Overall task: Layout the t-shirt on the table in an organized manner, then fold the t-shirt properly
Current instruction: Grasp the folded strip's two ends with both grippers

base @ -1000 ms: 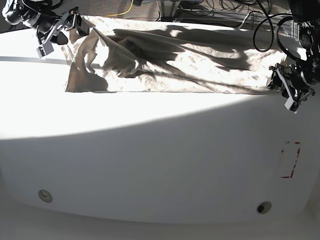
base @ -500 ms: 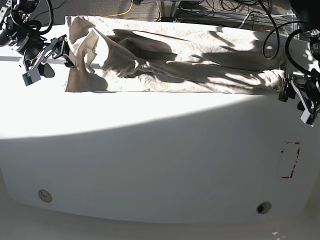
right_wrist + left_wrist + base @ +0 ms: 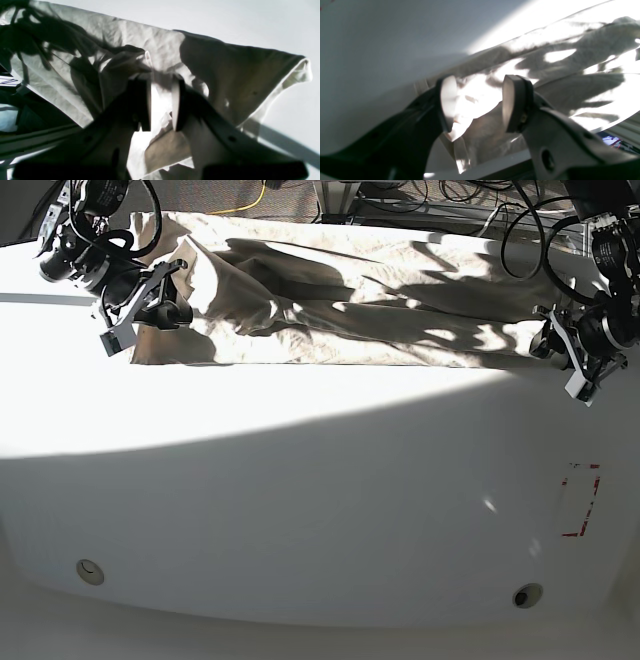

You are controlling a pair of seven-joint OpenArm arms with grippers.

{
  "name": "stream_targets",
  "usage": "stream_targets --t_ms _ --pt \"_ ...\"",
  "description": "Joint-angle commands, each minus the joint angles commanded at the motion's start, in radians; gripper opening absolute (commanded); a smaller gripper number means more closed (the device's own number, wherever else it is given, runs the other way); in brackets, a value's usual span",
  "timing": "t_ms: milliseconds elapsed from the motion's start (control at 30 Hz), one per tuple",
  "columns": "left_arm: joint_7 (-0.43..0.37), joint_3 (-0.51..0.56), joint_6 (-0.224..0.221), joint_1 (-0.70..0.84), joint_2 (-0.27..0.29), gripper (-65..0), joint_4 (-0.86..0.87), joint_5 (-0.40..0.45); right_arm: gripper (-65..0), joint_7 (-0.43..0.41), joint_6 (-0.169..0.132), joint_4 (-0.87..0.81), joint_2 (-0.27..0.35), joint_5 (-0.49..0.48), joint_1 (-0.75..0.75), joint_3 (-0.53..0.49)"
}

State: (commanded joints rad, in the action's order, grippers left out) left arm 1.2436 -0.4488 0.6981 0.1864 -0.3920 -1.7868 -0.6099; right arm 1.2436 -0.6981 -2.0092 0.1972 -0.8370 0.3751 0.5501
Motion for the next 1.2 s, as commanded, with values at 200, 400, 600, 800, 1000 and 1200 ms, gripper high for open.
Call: stream_targets --t_ms 200,400,600,800,1000,1200 --pt "-0.152 0.091 0.000 0.068 0.037 -60.8 0.003 0.218 -59.1 -0.035 0.000 0.029 -0.006 0.104 0.023 -0.069" --pt "-0.212 0.144 0.000 0.086 0.041 -61.0 0.072 0.301 -59.1 -0.041 0.000 0.103 -0.006 0.203 0.023 -0.080" --pt "-0.295 0.149 0.000 0.048 0.035 -61.0 0.218 0.302 -59.1 -0.064 0.000 0.192 0.000 0.275 -0.006 -0.081" --pt "-0.299 0.150 0.000 -0.028 0.035 -61.0 0.333 0.302 -59.1 -0.121 0.000 0.285 0.020 0.367 -0.051 -0.081" --pt "-0.299 0.213 0.000 -0.095 0.023 -61.0 0.393 0.302 -59.1 -0.167 0.000 0.405 0.038 0.445 -0.129 -0.081" --pt "-0.299 0.267 0.000 -0.144 0.026 -60.8 0.404 0.301 -59.1 -0.187 0.000 0.509 0.074 0.497 -0.226 -0.083"
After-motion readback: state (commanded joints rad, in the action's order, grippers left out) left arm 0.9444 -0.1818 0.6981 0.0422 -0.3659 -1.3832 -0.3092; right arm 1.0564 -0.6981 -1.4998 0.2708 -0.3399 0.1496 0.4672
